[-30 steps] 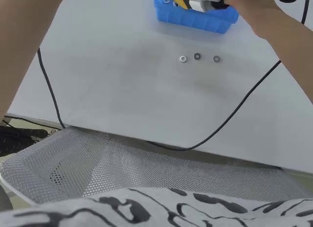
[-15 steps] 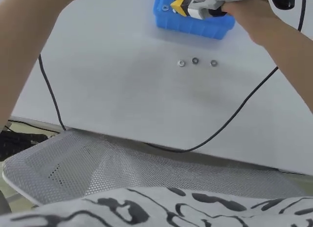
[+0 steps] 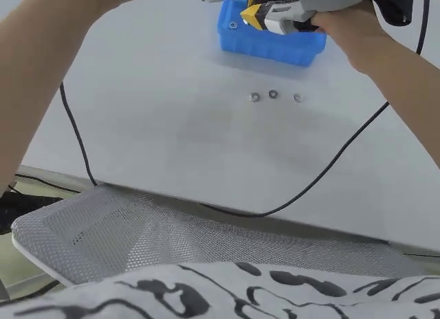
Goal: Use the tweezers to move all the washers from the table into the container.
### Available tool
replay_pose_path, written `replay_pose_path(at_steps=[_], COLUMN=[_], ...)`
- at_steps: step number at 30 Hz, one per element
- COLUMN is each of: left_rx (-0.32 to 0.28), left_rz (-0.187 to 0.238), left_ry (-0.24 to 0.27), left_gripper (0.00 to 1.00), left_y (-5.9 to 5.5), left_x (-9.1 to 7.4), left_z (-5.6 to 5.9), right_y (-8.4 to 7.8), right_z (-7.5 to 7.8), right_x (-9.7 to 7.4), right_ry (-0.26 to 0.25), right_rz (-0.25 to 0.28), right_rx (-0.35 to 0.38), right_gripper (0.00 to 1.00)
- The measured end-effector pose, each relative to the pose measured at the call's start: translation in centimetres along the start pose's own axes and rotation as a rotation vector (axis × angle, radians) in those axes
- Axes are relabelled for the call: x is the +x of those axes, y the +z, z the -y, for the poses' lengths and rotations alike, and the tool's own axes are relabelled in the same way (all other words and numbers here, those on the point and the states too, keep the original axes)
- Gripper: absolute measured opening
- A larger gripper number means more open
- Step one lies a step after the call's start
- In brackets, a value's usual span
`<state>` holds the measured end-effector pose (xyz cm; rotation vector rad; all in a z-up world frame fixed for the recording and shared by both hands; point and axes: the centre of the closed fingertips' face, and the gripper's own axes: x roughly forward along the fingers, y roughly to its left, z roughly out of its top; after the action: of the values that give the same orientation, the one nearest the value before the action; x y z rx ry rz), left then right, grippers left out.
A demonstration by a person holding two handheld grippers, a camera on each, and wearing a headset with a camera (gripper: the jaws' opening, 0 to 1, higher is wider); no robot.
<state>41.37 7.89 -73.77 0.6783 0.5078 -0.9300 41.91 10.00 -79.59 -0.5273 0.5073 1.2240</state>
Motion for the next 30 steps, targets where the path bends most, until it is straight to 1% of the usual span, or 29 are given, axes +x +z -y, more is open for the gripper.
replay_pose_path(at_steps=[2,4,5,9,12,14,22,23,24,26,28,30], left_rx=[0.001,0.004,0.006,-0.006,-0.016,-0.012,-0.022,-0.041,-0.042,-0.048,-0.049,-0.052], left_rz=[-0.009,-0.018,-0.022,-0.029,-0.032,-0.035,-0.029,-0.035,-0.032,-0.029,-0.030,-0.030], left_ry=[-0.003,-0.006,-0.007,-0.017,-0.028,-0.031,-0.030,-0.014,-0.017,-0.019,-0.018,-0.022], left_gripper=[0.00,0.00,0.00,0.00,0.00,0.00,0.00,0.00,0.00,0.00,0.00,0.00], left_y=[0.2,-0.1,-0.1,-0.4,-0.5,-0.7,-1.1,-1.0,-0.9,-0.9,-0.9,-0.9], left_x=[-0.1,0.2,0.1,0.3,0.4,0.5,0.7,0.2,0.0,0.1,0.0,0.1], left_z=[0.0,0.0,0.0,0.0,0.3,0.3,-0.1,0.0,0.2,0.1,0.3,0.4], right_y=[-0.4,-0.7,-0.8,-0.9,-1.3,-1.4,-1.5,-1.5,-1.6,-1.6,-1.6,-1.5], right_z=[0.2,0.4,0.5,0.4,0.6,0.6,0.8,0.8,0.8,0.8,1.0,0.7], right_x=[0.5,1.0,1.2,1.2,1.7,1.8,1.9,1.8,1.9,1.8,1.9,1.7], right_ry=[0.002,0.005,0.009,0.018,0.028,0.030,0.036,0.039,0.041,0.046,0.042,0.044], right_rz=[-0.011,-0.017,-0.020,-0.028,-0.036,-0.040,-0.030,-0.027,-0.025,-0.020,-0.019,-0.013], right_rx=[-0.002,0.000,0.003,0.014,0.017,0.020,0.046,0.052,0.055,0.061,0.074,0.093], right_gripper=[0.07,0.07,0.07,0.07,0.06,0.06,0.07,0.07,0.07,0.07,0.08,0.08])
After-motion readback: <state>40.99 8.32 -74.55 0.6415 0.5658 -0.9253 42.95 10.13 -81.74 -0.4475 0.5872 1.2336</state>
